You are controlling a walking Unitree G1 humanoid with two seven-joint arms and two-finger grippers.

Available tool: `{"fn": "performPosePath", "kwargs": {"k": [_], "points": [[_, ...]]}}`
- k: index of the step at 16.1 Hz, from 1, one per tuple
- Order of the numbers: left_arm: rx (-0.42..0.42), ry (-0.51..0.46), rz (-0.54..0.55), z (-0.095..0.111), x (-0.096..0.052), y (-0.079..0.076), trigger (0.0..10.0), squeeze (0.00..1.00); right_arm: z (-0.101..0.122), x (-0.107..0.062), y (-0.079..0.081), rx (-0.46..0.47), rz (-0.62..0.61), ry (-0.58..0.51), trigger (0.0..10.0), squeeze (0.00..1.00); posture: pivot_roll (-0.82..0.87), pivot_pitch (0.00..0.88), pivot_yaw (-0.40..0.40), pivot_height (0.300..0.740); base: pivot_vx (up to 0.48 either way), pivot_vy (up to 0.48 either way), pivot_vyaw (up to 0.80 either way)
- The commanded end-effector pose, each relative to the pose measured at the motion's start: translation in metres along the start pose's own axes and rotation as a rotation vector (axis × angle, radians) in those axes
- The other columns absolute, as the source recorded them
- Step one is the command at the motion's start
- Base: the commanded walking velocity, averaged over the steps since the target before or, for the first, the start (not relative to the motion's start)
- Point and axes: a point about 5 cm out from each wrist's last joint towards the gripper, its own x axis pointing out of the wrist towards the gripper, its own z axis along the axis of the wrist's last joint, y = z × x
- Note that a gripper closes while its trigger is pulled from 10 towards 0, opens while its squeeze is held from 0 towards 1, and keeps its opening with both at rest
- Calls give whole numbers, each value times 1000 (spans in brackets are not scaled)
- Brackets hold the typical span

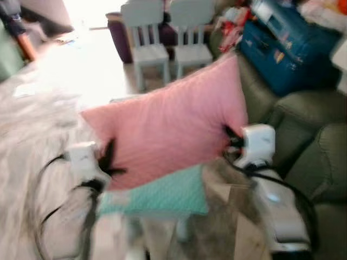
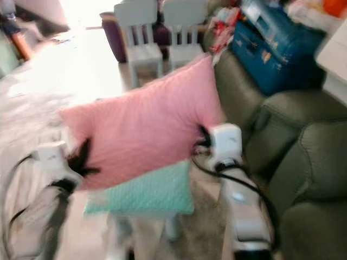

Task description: Move the pillow to the sofa

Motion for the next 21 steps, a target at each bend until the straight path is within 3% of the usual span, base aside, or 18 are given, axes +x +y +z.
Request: {"fn": "performPosePath", "kwargs": {"k": [1, 8, 12, 15, 17, 21], "points": [[-17, -12, -59, 4, 8, -19, 10000, 0, -1, -10, -21, -21, -78, 5, 10000, 0, -148, 0, 33, 740, 0, 0, 0], [11, -1, -23, 2, 9, -14, 10000, 0, 0, -10, -20, -21, -73, 3, 10000, 0, -147, 0, 32, 740, 0, 0, 0], [93, 90, 7, -6, 11, -11, 10000, 0, 0, -9, -20, -23, -71, 7, 10000, 0, -145, 0, 30, 740, 0, 0, 0], [110, 139, 37, -9, 13, -7, 10000, 0, 0, -8, -21, -25, -66, 9, 10000, 0, -143, 0, 27, 740, 0, 0, 0], [68, 102, 54, -7, 13, -6, 10000, 0, 0, -7, -21, -22, -60, 8, 10000, 0, -144, 0, 21, 740, 0, 0, 0], [56, 120, 57, -8, 14, -8, 10000, 0, -1, -3, -19, -20, -43, 22, 10000, 0, -138, 0, 13, 740, 0, 0, 0]]}}
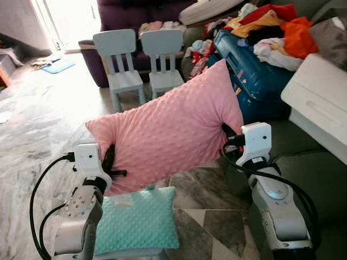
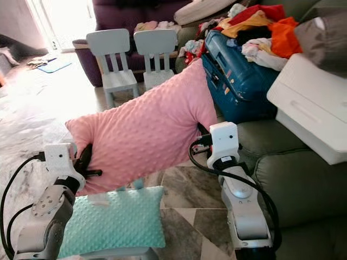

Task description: Move the pillow to the sofa

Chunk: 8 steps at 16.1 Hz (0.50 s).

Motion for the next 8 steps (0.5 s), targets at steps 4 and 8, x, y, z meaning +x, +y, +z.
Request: {"fn": "performPosePath", "kwargs": {"k": [4, 8], "points": [[-20, 0, -5, 1, 0, 1, 10000, 0, 9, 4, -3, 8, -7, -34, 10000, 0, -144, 0, 13, 740, 0, 0, 0], [-33, 3, -21, 1, -1, -1, 10000, 0, 8, 2, -5, 7, -12, -28, 10000, 0, -149, 0, 14, 740, 0, 0, 0]]}}
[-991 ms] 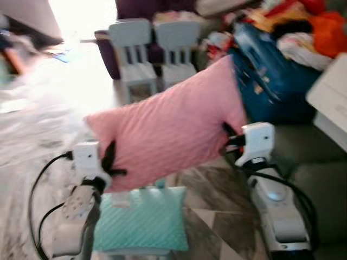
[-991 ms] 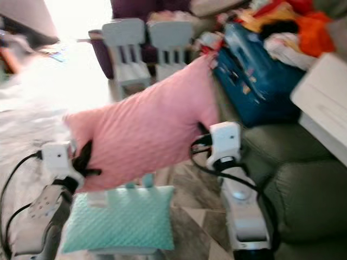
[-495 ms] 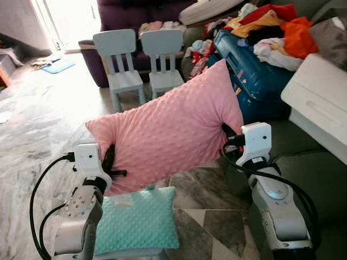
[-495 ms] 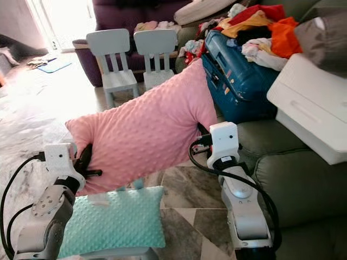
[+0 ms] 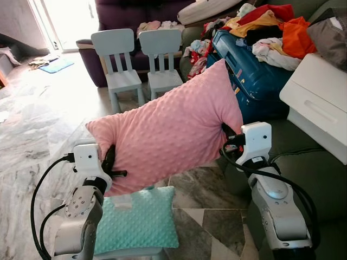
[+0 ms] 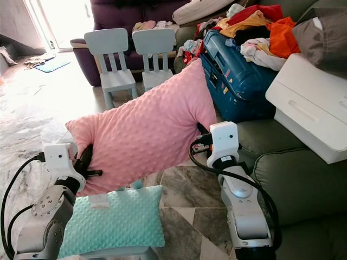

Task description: Move the pillow to the sofa

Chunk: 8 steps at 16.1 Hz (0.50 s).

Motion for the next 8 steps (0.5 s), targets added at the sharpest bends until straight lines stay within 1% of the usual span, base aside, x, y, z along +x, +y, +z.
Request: {"fn": "performPosePath", "kwargs": {"k": [1, 8], "points": [[-1, -5, 5, 2, -1, 1, 10000, 0, 7, 2, -4, -4, -16, -24, 10000, 0, -149, 0, 14, 740, 0, 0, 0], [-14, 4, 7, 1, -2, 1, 10000, 0, 6, 2, -7, -6, -22, -16, 10000, 0, -150, 0, 12, 740, 0, 0, 0]]}}
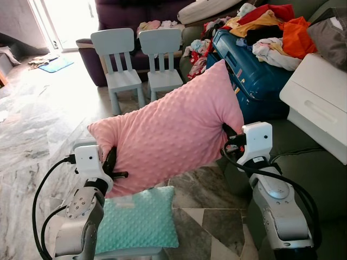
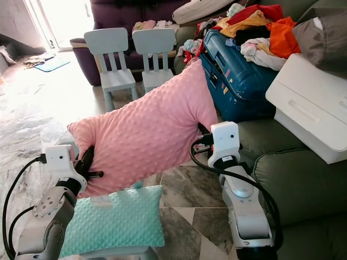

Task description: Move the pillow to the sofa

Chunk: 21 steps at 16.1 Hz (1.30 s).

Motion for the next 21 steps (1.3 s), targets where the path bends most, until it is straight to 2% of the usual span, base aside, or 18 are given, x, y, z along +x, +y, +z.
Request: {"fn": "performPosePath", "kwargs": {"k": [1, 4, 21], "points": [[4, -9, 7, 3, -1, 2, 10000, 0, 6, 3, -5, -1, -23, -20, 10000, 0, -150, 0, 12, 740, 0, 0, 0], [3, -9, 5, 4, -1, 2, 10000, 0, 7, 3, -5, 1, -23, -20, 10000, 0, -150, 0, 12, 740, 0, 0, 0], [8, 1, -1, 3, -2, 1, 10000, 0, 7, 2, -3, 8, -24, -20, 10000, 0, -150, 0, 18, 740, -295, 0, 0]]}}
